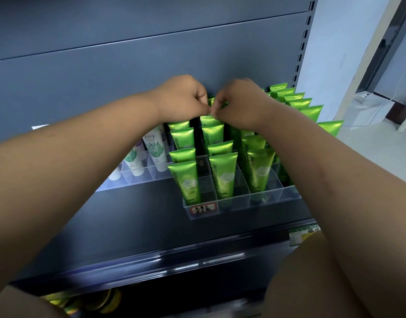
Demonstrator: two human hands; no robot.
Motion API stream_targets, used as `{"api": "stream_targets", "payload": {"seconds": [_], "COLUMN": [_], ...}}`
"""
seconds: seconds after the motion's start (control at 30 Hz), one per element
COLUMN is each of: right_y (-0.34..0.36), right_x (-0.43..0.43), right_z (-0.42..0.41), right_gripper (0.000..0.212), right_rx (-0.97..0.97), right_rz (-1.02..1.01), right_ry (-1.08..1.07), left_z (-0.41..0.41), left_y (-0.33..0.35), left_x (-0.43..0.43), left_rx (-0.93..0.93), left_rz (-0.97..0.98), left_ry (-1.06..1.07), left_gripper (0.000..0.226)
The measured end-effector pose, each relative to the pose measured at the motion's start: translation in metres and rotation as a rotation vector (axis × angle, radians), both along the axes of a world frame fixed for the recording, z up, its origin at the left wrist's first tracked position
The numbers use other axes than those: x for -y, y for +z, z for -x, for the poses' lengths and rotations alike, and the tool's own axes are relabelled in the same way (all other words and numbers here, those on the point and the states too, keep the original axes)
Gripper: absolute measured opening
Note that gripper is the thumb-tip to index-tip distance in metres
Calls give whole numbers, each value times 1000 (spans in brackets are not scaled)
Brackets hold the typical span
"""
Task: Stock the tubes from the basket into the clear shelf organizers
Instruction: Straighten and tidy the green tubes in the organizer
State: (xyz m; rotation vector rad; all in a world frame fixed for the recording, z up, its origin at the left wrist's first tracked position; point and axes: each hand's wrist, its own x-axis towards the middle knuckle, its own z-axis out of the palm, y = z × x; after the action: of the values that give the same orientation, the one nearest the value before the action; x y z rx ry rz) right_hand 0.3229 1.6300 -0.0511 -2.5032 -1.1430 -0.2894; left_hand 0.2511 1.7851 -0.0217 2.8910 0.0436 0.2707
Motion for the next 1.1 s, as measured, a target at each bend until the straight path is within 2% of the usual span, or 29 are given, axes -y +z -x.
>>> {"api": "stream_targets", "payload": {"seconds": [0.27, 0.57, 0.8, 0.93, 1.0, 1.1], "right_y": [-1, -2, -3, 8, 14, 18], "right_x": [2, 7, 6, 5, 5, 5], "right_z": [-2, -3, -1, -7, -15, -26], "right_gripper": [14, 16, 13, 14, 16, 19], "right_rx": [-54, -45, -80, -125, -92, -21], "right_rz": [-38, -80, -123, -228, -203, -50], "right_ry": [25, 103, 98, 2, -69, -127], "left_z": [0, -4, -7, -11, -15, -20], "left_y": [1, -5, -8, -11, -14, -17], "left_x": [-1, -5, -7, -11, -13, -16], "left_rx": [28, 57, 44, 52, 56, 67], "left_rz": [101, 63, 104, 127, 121, 132], "left_ry": [30, 30, 28, 49, 63, 81], "left_gripper": [14, 15, 15, 16, 17, 15]}}
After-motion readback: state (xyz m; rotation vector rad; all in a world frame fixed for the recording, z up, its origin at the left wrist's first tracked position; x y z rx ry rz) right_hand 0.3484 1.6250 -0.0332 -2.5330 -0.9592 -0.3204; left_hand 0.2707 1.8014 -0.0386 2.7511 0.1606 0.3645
